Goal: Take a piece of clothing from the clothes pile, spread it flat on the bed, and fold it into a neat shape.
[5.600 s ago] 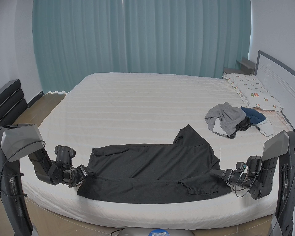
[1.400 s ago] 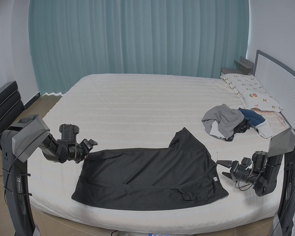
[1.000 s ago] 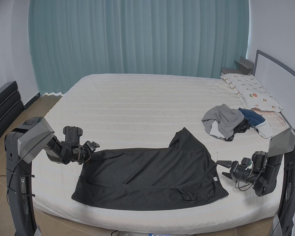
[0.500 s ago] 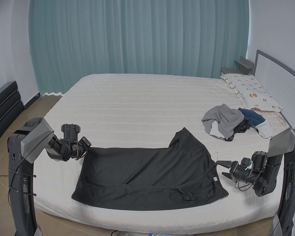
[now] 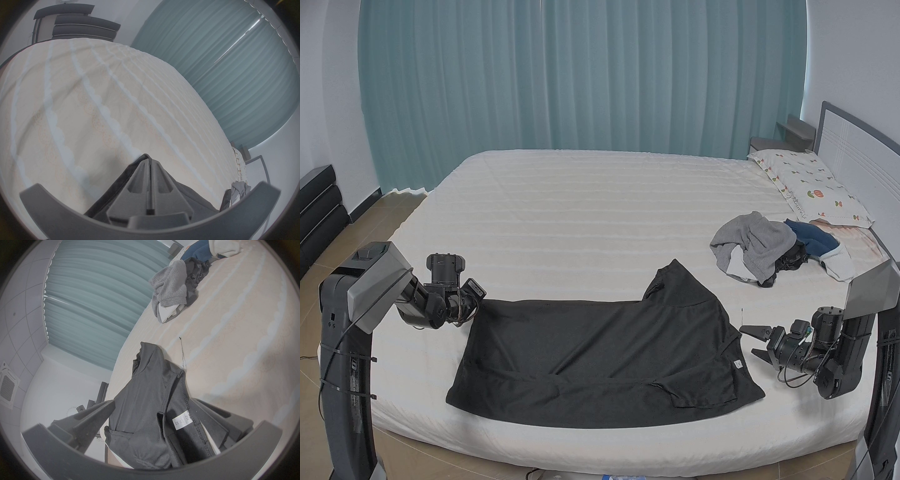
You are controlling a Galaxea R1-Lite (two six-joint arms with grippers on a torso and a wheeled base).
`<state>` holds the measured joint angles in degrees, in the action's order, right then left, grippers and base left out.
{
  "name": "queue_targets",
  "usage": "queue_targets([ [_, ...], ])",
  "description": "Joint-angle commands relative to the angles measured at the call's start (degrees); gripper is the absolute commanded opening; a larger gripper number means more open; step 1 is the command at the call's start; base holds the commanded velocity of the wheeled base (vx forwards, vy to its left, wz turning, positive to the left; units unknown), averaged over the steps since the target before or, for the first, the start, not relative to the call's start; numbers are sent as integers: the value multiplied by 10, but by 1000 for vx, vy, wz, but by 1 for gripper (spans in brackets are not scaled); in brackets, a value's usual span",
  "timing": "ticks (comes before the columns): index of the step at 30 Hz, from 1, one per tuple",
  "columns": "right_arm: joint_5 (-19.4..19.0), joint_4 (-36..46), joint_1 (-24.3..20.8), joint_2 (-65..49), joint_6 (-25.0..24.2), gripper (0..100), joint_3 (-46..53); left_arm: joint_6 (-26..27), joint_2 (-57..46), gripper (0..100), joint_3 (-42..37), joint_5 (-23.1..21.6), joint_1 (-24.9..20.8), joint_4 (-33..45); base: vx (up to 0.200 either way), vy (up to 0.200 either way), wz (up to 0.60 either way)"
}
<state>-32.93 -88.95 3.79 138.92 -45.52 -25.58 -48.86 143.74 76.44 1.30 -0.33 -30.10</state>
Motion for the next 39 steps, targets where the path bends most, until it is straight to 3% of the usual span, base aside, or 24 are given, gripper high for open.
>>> queue_targets([
  [1,17,-6,-16,-6,1,100,-31,-1,-7,0,-12,-1,1,0,0,0,0],
  [4,40,1,-36,-1,3,100,-62,-2,-10,0,-22,-1,1,0,0,0,0],
  [10,53,99,-52,-17,28,100,-171,-4,-19,0,-44,-4,-1,-2,0,0,0],
  [13,65,186,-61,-16,39,100,-236,-4,-21,0,-50,-5,-1,-1,0,0,0],
  [15,116,259,-78,1,56,100,-316,-4,-24,0,-56,-5,-1,-2,0,0,0],
  [18,162,306,-100,30,61,100,-398,-4,-28,0,-61,-6,-1,-2,0,0,0],
  [26,233,445,-136,113,94,100,-568,-4,-28,0,-64,-6,-1,-2,0,0,0],
  [33,240,506,-131,157,102,100,-667,-4,-28,0,-64,-7,-1,-2,0,0,0],
  [39,240,514,-125,163,105,100,-679,-3,-28,0,-67,-7,-1,-2,0,0,0],
])
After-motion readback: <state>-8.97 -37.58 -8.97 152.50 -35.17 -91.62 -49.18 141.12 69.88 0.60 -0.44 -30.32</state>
